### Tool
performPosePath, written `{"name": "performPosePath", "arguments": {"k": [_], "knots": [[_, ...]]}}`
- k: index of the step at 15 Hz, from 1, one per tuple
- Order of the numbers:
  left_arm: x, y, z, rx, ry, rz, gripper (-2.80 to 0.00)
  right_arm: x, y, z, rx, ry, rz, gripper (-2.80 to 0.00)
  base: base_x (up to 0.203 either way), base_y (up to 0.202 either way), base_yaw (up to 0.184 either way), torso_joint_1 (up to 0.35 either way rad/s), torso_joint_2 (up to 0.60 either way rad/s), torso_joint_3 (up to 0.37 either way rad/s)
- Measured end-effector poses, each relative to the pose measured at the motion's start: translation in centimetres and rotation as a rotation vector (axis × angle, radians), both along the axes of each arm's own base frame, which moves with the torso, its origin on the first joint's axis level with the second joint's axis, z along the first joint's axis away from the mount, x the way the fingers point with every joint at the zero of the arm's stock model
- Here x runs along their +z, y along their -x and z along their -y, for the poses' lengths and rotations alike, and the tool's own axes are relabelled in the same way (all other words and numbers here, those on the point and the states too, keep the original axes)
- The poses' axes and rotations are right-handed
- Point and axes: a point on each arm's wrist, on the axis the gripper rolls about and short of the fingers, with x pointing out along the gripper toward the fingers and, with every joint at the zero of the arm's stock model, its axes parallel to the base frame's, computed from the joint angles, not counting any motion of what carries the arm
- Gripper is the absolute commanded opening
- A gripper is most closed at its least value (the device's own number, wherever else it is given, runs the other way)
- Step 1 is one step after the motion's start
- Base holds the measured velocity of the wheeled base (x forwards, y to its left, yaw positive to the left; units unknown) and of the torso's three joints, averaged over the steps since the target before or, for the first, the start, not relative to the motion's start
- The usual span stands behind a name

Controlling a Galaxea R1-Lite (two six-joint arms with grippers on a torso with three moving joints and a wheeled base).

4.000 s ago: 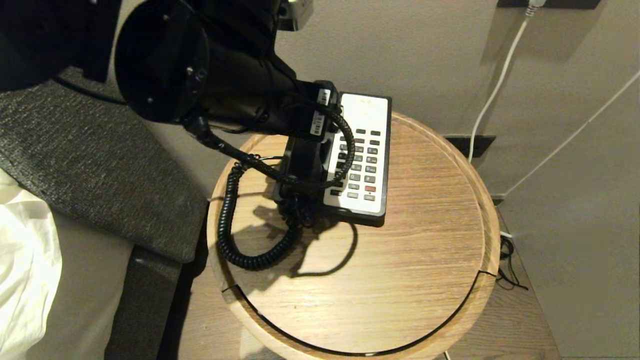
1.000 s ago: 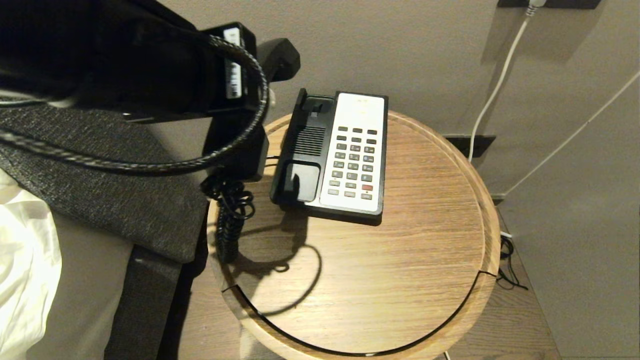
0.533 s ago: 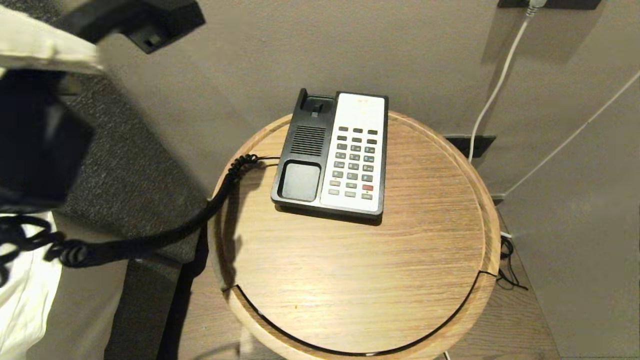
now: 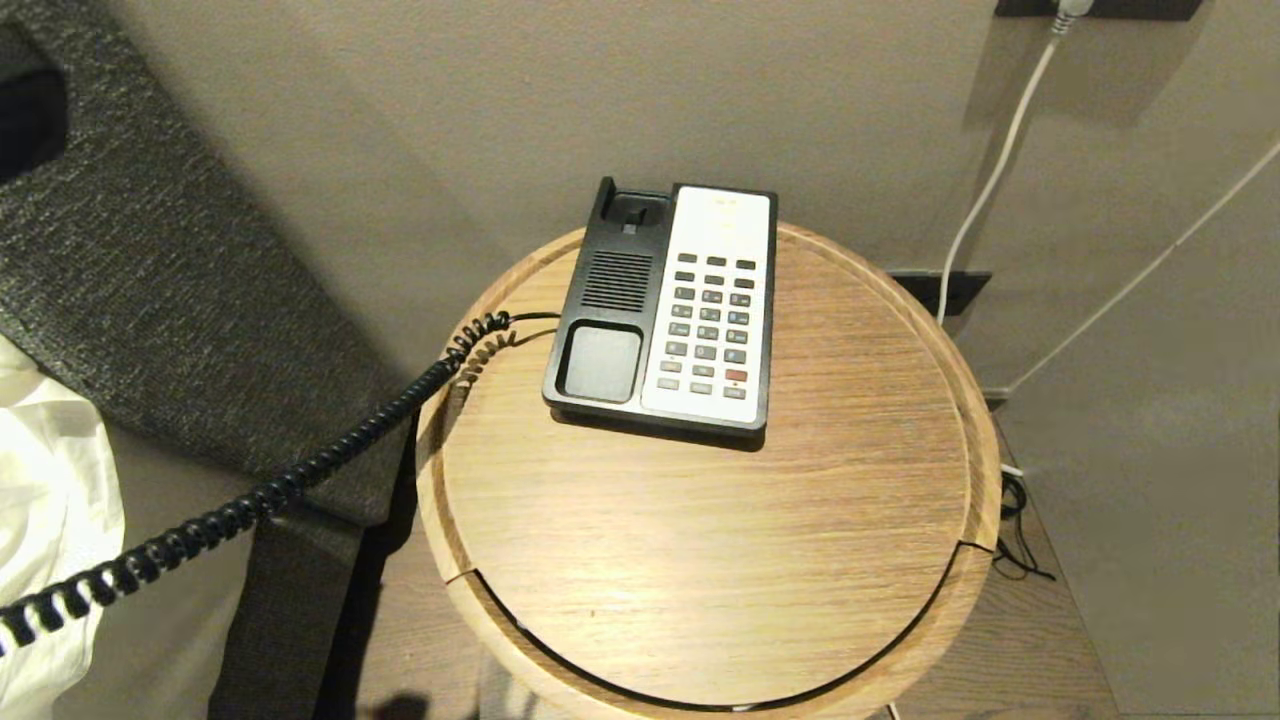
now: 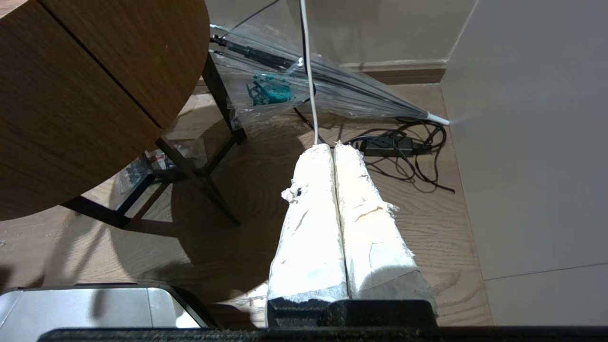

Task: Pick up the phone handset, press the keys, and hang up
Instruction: Dial the number

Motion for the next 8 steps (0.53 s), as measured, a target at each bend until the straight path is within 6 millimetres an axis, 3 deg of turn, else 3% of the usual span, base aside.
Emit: {"name": "performPosePath", "arguments": {"k": [2,8], "knots": [[-1.5,0.7,-1.2,0.000,0.038,0.018,-2.80,0.0,0.0,0.0,0.000,-0.001,0.000,-2.80,0.000,0.000,0.000,0.000,0.00,0.000],[-3.2,2.0,-3.6,0.045,0.082,0.181,-2.80,0.0,0.0,0.0,0.000,0.000,0.000,-2.80,0.000,0.000,0.000,0.000,0.00,0.000]]}}
